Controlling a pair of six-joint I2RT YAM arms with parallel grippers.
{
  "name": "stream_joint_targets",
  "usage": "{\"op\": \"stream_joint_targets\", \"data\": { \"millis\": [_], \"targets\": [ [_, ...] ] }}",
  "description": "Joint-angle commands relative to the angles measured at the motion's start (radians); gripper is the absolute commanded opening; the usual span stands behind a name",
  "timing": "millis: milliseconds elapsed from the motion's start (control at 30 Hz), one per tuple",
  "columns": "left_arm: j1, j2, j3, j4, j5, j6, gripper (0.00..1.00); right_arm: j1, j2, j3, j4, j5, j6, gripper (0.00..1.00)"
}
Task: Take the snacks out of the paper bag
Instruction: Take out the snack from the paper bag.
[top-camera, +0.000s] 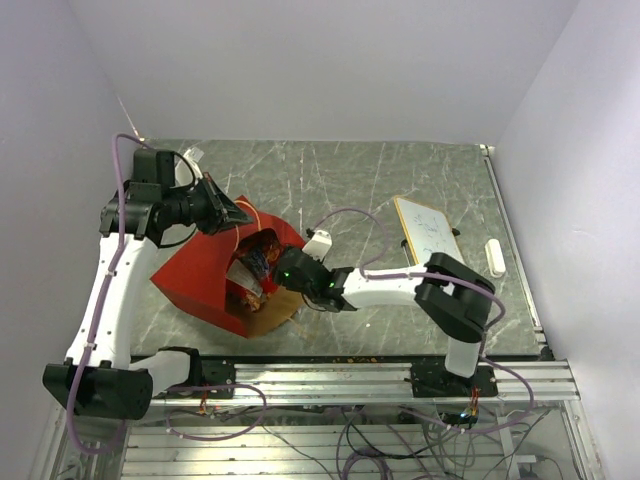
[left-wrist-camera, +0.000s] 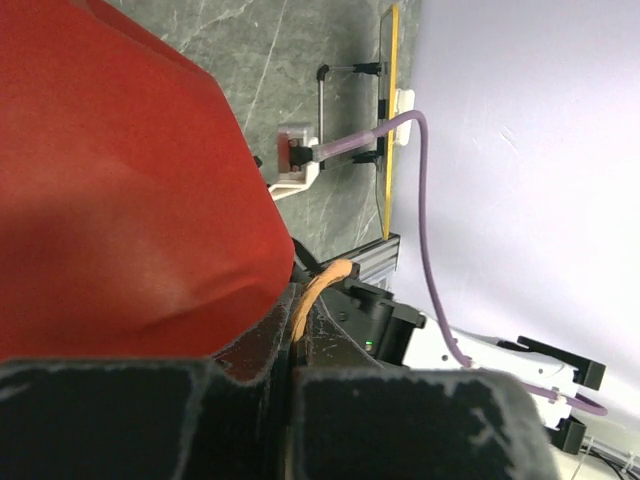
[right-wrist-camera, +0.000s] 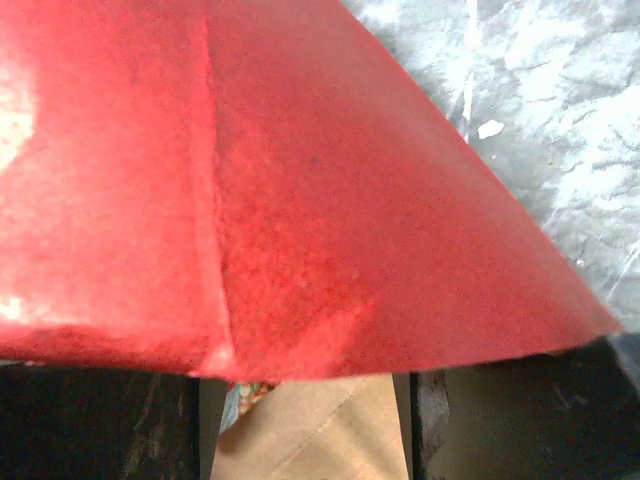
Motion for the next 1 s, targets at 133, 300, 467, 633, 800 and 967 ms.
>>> {"op": "stream_joint_targets", "data": {
  "millis": [133, 300, 467, 633, 800, 967],
  "targets": [
    [0.004, 0.015, 0.073, -0.031, 0.008, 0.007, 0.07, 0.016, 0.139, 0.082, 0.094, 0.214, -0.034, 0.57],
    [0.003, 0.018, 0.067, -0.055, 0.011, 0.02, 0.07, 0.017, 0.176, 0.087, 0.248, 0.243, -0.156, 0.54],
    [0.004, 0.021, 0.063, -0.036, 0.007, 0.003, 0.07, 0.012, 0.222, 0.083, 0.377, 0.235, -0.28, 0.47],
    [0.004, 0.054, 0.119, -0.033, -0.045, 0.013, 0.07, -0.005, 0.211, 0.126, 0.354, 0.109, -0.405, 0.12],
    [0.005, 0.138, 0.231, -0.064, -0.103, 0.045, 0.07, -0.008, 0.062, 0.06, 0.293, -0.059, -0.527, 0.0],
    [0.009, 0.236, 0.353, -0.081, -0.177, 0.103, 0.07, -0.014, -0.121, -0.01, 0.276, -0.193, -0.678, 0.0]
  ]
}}
